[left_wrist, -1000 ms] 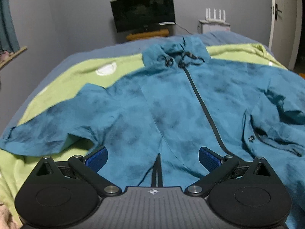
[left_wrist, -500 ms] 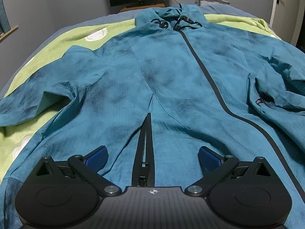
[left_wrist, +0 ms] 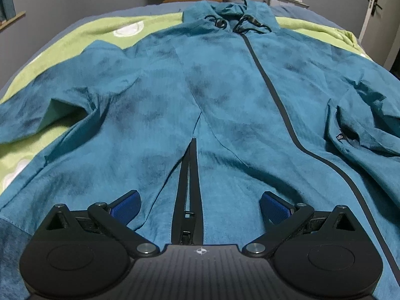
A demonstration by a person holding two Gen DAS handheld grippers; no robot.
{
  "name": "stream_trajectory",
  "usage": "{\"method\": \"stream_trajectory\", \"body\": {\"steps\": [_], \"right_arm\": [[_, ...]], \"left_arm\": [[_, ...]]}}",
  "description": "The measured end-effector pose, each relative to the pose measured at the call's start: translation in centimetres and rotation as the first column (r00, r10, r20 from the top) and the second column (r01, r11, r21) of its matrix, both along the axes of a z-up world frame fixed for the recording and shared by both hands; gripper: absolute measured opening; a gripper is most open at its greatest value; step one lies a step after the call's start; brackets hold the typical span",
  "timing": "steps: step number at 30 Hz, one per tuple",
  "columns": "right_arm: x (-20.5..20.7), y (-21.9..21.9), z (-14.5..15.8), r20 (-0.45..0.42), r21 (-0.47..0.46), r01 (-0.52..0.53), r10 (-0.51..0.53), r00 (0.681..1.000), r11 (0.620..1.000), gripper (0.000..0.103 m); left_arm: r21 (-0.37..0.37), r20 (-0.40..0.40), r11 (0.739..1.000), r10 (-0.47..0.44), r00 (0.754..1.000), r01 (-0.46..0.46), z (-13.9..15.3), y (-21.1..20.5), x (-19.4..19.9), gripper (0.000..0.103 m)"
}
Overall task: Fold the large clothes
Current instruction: 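Grasp the jacket hem with the right gripper and lift it toward the hood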
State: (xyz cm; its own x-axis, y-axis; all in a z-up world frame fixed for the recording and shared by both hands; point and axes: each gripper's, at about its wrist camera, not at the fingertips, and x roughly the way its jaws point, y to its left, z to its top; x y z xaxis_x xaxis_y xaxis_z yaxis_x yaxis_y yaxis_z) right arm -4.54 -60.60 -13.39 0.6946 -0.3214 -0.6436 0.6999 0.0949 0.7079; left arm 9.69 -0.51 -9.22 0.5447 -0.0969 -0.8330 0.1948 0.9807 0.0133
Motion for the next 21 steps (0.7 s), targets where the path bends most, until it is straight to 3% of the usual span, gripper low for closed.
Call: {"method": "stream_trajectory", "body": {"steps": [2,6,9,12,16,18,21], "right_arm": [[-0.4,-0.2,-0.7,0.044,0.002,0.03,-0.03,0.999,1.0,0.046],[-0.6,-0.2,-0.3,0.078,-0.029,0.052,-0.05,0.996,0.998,0.012],[-0.5,-0.5,1.7,0.103,-0.108,0.052,-0.041,0.994,0.993,0.008],[0.7,0.6,5.6,0.076,-0.258,0.002,0.018,0.997,0.966,0.007],[4.1,3.5,12.1,0.009,-0.499,-0.128,0.153,0.988,0.857,0.005],[6.4,5.8,15.3,-0.019,-0.6,-0.195,0.23,0.973,0.776,0.005],[10.4,10.5,19.9,-0.075,-0.727,-0.301,0.364,0.928,0.617,0.005]], "left_arm": [[0.003,-0.011,1.0,0.005,1.0,-0.005,-0.2,-0.1,0.3,0.103],[0.001,-0.022,1.0,0.013,1.0,-0.013,-0.4,-0.1,0.6,0.103],[-0.002,-0.019,1.0,0.014,1.0,-0.014,-0.3,-0.1,0.5,0.103],[-0.011,-0.015,1.0,0.015,1.0,-0.015,-0.3,0.1,0.3,0.103],[-0.019,-0.009,1.0,0.015,1.0,-0.015,-0.3,0.2,0.3,0.103],[-0.02,-0.006,1.0,0.014,1.0,-0.014,-0.3,0.2,0.3,0.103],[-0.025,-0.001,1.0,0.013,1.0,-0.013,-0.3,0.3,0.2,0.103]]}}
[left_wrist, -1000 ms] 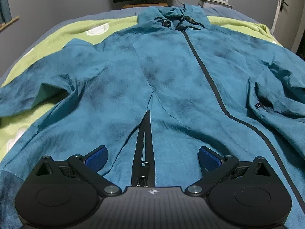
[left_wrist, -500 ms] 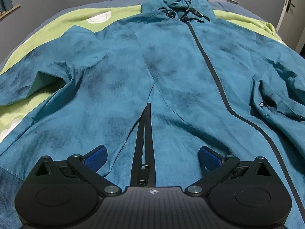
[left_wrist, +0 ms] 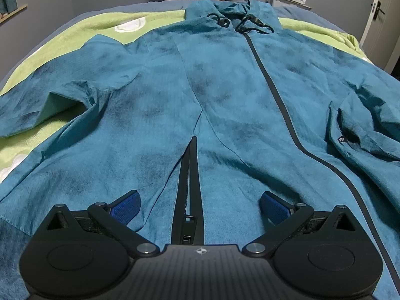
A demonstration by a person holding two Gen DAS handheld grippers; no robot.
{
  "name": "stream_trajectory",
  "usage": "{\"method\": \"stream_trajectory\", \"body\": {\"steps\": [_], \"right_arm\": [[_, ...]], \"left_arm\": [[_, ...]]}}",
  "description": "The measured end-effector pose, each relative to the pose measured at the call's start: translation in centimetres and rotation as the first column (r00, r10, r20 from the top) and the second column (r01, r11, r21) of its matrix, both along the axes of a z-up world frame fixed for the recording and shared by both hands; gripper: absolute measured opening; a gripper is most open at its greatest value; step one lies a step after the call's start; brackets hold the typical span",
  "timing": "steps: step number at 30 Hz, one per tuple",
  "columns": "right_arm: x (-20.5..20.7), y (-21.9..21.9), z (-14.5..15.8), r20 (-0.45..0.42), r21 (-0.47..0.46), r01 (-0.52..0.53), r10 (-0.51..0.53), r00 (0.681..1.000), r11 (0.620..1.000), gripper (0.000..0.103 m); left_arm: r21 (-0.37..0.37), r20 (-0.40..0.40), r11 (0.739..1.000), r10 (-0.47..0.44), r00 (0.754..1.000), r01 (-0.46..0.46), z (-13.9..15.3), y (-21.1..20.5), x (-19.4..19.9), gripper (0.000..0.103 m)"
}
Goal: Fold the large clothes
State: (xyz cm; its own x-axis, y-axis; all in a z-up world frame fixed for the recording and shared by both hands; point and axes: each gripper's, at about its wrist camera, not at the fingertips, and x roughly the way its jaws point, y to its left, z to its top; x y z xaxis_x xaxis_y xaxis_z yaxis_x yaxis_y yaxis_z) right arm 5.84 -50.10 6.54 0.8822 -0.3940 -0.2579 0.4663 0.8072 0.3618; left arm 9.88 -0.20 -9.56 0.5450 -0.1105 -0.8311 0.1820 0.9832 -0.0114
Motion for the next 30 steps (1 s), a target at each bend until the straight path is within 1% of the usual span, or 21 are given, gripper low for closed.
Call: {"method": "stream_trajectory", "body": {"steps": [2,4,5,8,11,13,14,15,17,18,19,20,21,22,23,24,25,26,27,28,30], "right_arm": [[2.7,3.9,2.4,-0.007,-0.109,-0.111,0.111,0.994,0.988,0.005],[5.2,8.0,4.0,-0.025,-0.19,-0.218,0.217,0.976,0.957,0.005],[6.6,10.2,4.5,-0.043,-0.222,-0.273,0.27,0.962,0.936,0.005],[9.8,17.0,4.7,-0.108,-0.272,-0.433,0.419,0.901,0.859,0.005],[12.2,24.1,3.0,-0.197,-0.302,-0.576,0.541,0.818,0.76,0.005],[13.2,28.5,0.7,-0.258,-0.273,-0.654,0.602,0.756,0.705,0.005],[13.8,30.1,-0.6,-0.289,-0.245,-0.678,0.615,0.733,0.693,0.005],[14.2,31.5,-2.1,-0.326,-0.201,-0.697,0.624,0.71,0.688,0.005],[14.2,33.0,-4.8,-0.37,-0.093,-0.72,0.648,0.666,0.687,0.005],[14.0,33.4,-5.7,-0.38,-0.041,-0.72,0.656,0.652,0.692,0.006],[13.3,33.3,-6.3,-0.375,-0.008,-0.714,0.66,0.651,0.7,0.009],[12.3,32.9,-6.6,-0.366,0.012,-0.706,0.66,0.656,0.708,0.01],[11.1,32.3,-6.7,-0.359,0.02,-0.698,0.656,0.664,0.716,0.014],[10.2,31.2,-6.8,-0.355,0.021,-0.676,0.638,0.684,0.736,0.021],[9.5,30.1,-7.1,-0.355,0.018,-0.65,0.612,0.706,0.76,0.026],[9.7,29.1,-6.6,-0.358,0.009,-0.619,0.581,0.731,0.785,0.034],[8.8,27.9,-6.7,-0.361,-0.004,-0.575,0.535,0.764,0.818,0.039],[8.3,27.1,-6.6,-0.367,-0.009,-0.533,0.493,0.789,0.846,0.042],[7.8,26.0,-6.9,-0.377,-0.005,-0.492,0.454,0.807,0.871,0.044],[7.1,25.0,-7.2,-0.386,0.006,-0.45,0.417,0.823,0.893,0.045],[6.2,23.2,-8.0,-0.381,0.041,-0.382,0.368,0.848,0.923,0.045]], "left_arm": [[-0.005,0.003,1.0,-0.001,1.0,0.001,0.0,0.1,0.0,0.103],[-0.01,0.005,1.0,-0.001,1.0,0.001,0.0,0.2,-0.1,0.103],[-0.012,0.007,1.0,-0.002,1.0,0.002,0.0,0.2,-0.2,0.103],[-0.019,0.01,1.0,-0.004,1.0,0.004,0.0,0.4,-0.2,0.103],[-0.025,0.011,1.0,-0.004,1.0,0.005,0.0,0.5,-0.2,0.103],[-0.028,0.013,1.0,-0.005,1.0,0.006,0.0,0.6,-0.2,0.103],[-0.03,0.015,1.0,-0.005,1.0,0.006,0.0,0.6,-0.2,0.103],[-0.033,0.017,0.999,-0.004,1.0,0.005,0.0,0.7,-0.2,0.103],[-0.049,0.021,0.999,0.001,1.0,0.0,0.1,0.9,-0.3,0.103],[-0.058,0.025,0.998,0.007,1.0,-0.005,0.3,1.0,-0.3,0.103],[-0.072,0.029,0.997,0.009,1.0,-0.007,0.7,1.1,-0.4,0.103],[-0.085,0.037,0.996,0.005,0.999,-0.001,1.1,1.1,-0.4,0.103],[-0.093,0.052,0.996,-0.011,0.999,0.015,1.7,1.0,-0.5,0.103],[-0.091,0.073,0.995,-0.038,0.997,0.044,2.4,0.5,-0.4,0.103],[-0.081,0.095,0.994,-0.067,0.993,0.075,3.0,-0.2,-0.2,0.103],[-0.059,0.123,0.991,-0.109,0.986,0.117,3.8,-1.3,0.1,0.103],[-0.034,0.146,0.987,-0.152,0.977,0.159,4.3,-2.5,0.6,0.103],[-0.004,0.17,0.98,-0.197,0.965,0.201,4.9,-3.9,1.0,0.103],[0.028,0.189,0.971,-0.238,0.953,0.237,5.2,-5.3,1.6,0.103],[0.056,0.203,0.959,-0.282,0.938,0.277,5.2,-7.0,2.3,0.103],[0.084,0.21,0.934,-0.356,0.91,0.346,4.5,-10.0,3.6,0.1]]}}
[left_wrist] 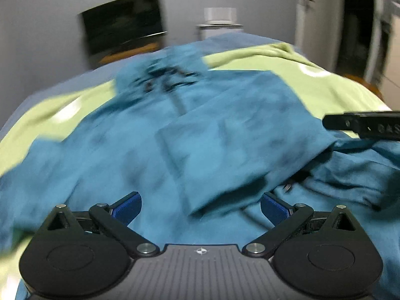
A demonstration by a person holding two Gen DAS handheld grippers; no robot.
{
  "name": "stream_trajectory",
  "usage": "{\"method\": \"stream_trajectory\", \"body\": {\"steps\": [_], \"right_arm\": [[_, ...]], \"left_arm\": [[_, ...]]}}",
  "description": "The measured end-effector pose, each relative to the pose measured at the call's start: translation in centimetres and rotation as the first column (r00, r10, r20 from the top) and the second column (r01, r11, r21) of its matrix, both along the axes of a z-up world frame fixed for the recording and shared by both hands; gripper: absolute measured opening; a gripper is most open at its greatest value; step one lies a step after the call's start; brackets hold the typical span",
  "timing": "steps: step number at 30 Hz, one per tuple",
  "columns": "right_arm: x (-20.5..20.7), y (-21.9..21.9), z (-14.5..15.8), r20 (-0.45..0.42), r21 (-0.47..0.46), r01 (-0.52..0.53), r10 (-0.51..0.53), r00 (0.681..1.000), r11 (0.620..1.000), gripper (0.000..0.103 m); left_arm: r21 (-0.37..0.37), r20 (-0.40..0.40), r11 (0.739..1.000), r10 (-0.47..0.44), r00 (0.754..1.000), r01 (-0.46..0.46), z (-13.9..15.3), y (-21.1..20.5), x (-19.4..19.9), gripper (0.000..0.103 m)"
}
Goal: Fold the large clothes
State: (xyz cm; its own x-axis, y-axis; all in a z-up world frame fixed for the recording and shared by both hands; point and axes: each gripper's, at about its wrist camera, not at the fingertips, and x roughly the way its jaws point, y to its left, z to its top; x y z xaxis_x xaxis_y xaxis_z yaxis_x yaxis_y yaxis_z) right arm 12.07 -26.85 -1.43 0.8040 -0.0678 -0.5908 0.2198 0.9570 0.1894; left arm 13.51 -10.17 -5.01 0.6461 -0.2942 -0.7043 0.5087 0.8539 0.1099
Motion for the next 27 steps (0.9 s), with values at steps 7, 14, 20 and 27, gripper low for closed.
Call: {"method": "stream_trajectory", "body": {"steps": [7,14,20,27], "right_arm": [[-2.8,-2.9,-1.6,0.021,0.103,0.06,-0.063,0.998,0.993,0.045],[-1.1,-2.5,-2.8,0.0,0.135,0.045,-0.045,0.999,0.99,0.045],[-0.9,-2.7,-3.3,-0.012,0.158,0.033,-0.032,0.999,0.987,0.045],[-1.0,-2.6,-3.4,-0.021,0.148,0.018,-0.015,1.0,0.989,0.045]], "left_arm": [[0.305,0.038,0.939,-0.18,0.983,0.16,-6.4,-7.9,2.8,0.059],[0.062,0.102,0.998,-0.01,0.995,0.003,-3.4,-2.9,4.6,0.005],[-0.16,0.026,0.939,0.313,0.95,-0.305,-1.8,6.6,6.8,0.005],[-0.318,-0.347,0.711,0.529,0.775,-0.627,-6.7,16.0,9.3,0.006]]}}
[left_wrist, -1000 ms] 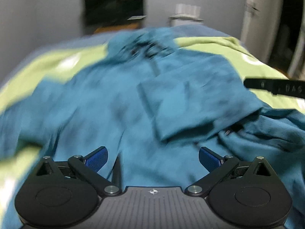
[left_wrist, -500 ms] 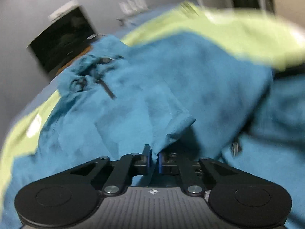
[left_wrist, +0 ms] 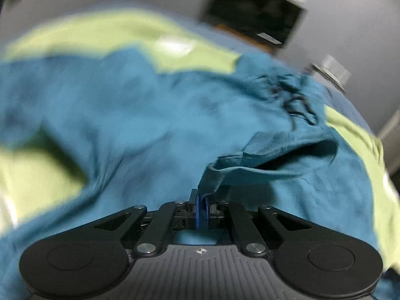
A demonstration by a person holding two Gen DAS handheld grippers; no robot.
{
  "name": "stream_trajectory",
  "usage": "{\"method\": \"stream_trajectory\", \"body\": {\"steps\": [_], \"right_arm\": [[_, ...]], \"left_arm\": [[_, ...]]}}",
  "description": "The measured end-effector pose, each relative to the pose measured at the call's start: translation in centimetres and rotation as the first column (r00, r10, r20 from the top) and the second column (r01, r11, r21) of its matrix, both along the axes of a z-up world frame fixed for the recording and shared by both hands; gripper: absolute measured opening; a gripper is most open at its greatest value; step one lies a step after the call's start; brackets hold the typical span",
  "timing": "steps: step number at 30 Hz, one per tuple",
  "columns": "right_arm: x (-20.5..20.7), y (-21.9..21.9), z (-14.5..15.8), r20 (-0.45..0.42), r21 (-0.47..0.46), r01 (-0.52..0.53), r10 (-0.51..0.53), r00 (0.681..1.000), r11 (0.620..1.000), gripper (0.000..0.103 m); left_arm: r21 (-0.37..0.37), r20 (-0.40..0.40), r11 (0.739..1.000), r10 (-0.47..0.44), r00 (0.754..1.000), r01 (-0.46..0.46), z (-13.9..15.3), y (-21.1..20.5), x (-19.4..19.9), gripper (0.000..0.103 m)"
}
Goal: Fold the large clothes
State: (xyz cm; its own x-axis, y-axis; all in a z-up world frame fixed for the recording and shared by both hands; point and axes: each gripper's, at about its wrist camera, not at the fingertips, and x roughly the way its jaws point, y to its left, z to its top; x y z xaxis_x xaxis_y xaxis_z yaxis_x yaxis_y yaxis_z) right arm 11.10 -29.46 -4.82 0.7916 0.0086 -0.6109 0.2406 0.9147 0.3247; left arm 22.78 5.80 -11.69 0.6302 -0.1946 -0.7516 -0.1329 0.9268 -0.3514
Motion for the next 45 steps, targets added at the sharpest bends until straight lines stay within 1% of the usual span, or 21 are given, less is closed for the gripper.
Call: {"method": "stream_trajectory", "body": {"steps": [2,3,5,7,8,9,10,12,13,15,16,17,19,25,28,37,39,41,43,44,45], "right_arm": [[0.0,0.0,0.0,-0.004,-0.004,-0.002,0.002,1.0,1.0,0.045],[0.0,0.0,0.0,-0.006,-0.005,-0.003,0.003,1.0,1.0,0.045],[0.1,0.1,-0.1,-0.012,-0.006,-0.004,0.004,1.0,1.0,0.045],[0.2,0.1,-0.1,-0.017,-0.005,-0.005,0.005,1.0,1.0,0.045],[0.2,0.1,-0.1,-0.019,-0.004,-0.005,0.005,1.0,1.0,0.045],[0.2,0.1,-0.1,-0.02,-0.005,-0.006,0.006,1.0,1.0,0.045],[0.2,0.1,-0.2,-0.022,-0.006,-0.007,0.006,1.0,1.0,0.046],[0.3,0.1,-0.3,-0.024,-0.008,-0.008,0.008,1.0,1.0,0.046],[0.3,0.1,-0.3,-0.025,-0.008,-0.008,0.008,1.0,1.0,0.046],[0.3,0.1,-0.3,-0.025,-0.008,-0.008,0.008,1.0,1.0,0.046],[0.3,0.1,-0.4,-0.027,-0.008,-0.008,0.007,1.0,1.0,0.047],[0.4,0.2,-0.4,-0.03,-0.009,-0.008,0.007,1.0,1.0,0.047],[0.4,0.3,-0.6,-0.035,-0.012,-0.008,0.007,0.999,1.0,0.048],[0.5,0.5,-1.0,-0.057,-0.028,-0.014,0.012,0.998,1.0,0.048],[0.6,0.6,-1.0,-0.068,-0.033,-0.019,0.017,0.998,0.999,0.053],[0.7,1.1,-1.0,-0.088,-0.056,-0.03,0.025,0.996,0.998,0.057],[0.8,1.2,-1.0,-0.093,-0.056,-0.037,0.031,0.995,0.998,0.058],[0.8,1.2,-1.1,-0.098,-0.045,-0.046,0.041,0.994,0.998,0.058],[0.8,1.2,-1.2,-0.101,-0.035,-0.052,0.049,0.994,0.998,0.058],[0.8,1.1,-1.2,-0.102,-0.032,-0.053,0.05,0.994,0.998,0.058],[0.8,1.2,-1.2,-0.103,-0.032,-0.052,0.048,0.993,0.998,0.058]], "left_arm": [[-0.122,-0.097,0.991,0.05,0.994,-0.062,-2.1,1.8,0.4,0.006],[-0.152,-0.13,0.984,0.07,0.989,-0.09,-2.9,2.4,0.3,0.006],[-0.158,-0.154,0.981,0.088,0.984,-0.113,-3.6,3.5,-0.4,0.006],[-0.146,-0.139,0.983,0.087,0.986,-0.108,-3.6,3.5,-0.7,0.012],[-0.141,-0.128,0.983,0.099,0.987,-0.117,-3.4,3.5,-0.8,0.019],[-0.138,-0.115,0.982,0.113,0.987,-0.128,-3.1,3.5,-1.1,0.029],[-0.134,-0.101,0.982,0.12,0.988,-0.133,-2.7,3.6,-1.5,0.034],[-0.111,-0.076,0.987,0.106,0.991,-0.114,-2.1,3.5,-1.9,0.052],[-0.095,-0.068,0.99,0.095,0.993,-0.102,-1.4,3.3,-2.1,0.056],[-0.041,-0.044,0.996,0.073,0.996,-0.075,-0.6,3.1,-2.6,0.072],[0.002,-0.024,0.998,0.062,0.998,-0.062,0.2,3.0,-3.0,0.076],[0.043,-0.007,0.998,0.055,0.998,-0.054,0.7,2.9,-3.4,0.083],[0.104,0.012,0.993,0.046,0.999,-0.047,1.8,2.5,-4.3,0.084],[0.216,0.033,0.976,0.02,0.999,-0.027,3.2,1.8,-5.8,0.088],[0.238,0.04,0.971,0.003,0.999,-0.012,3.9,2.4,-7.0,0.089],[0.268,0.059,0.963,-0.03,0.998,0.013,5.2,3.5,-7.5,0.09],[0.316,0.072,0.948,-0.057,0.996,0.032,5.9,3.8,-7.5,0.091],[0.412,0.096,0.91,-0.088,0.991,0.041,6.9,4.4,-7.6,0.094],[0.502,0.124,0.864,-0.113,0.986,0.036,8.1,5.5,-7.6,0.095],[0.521,0.134,0.853,-0.111,0.985,0.025,8.6,6.3,-7.5,0.095],[0.524,0.145,0.852,-0.098,0.984,0.008,9.3,7.6,-7.4,0.095]]}}
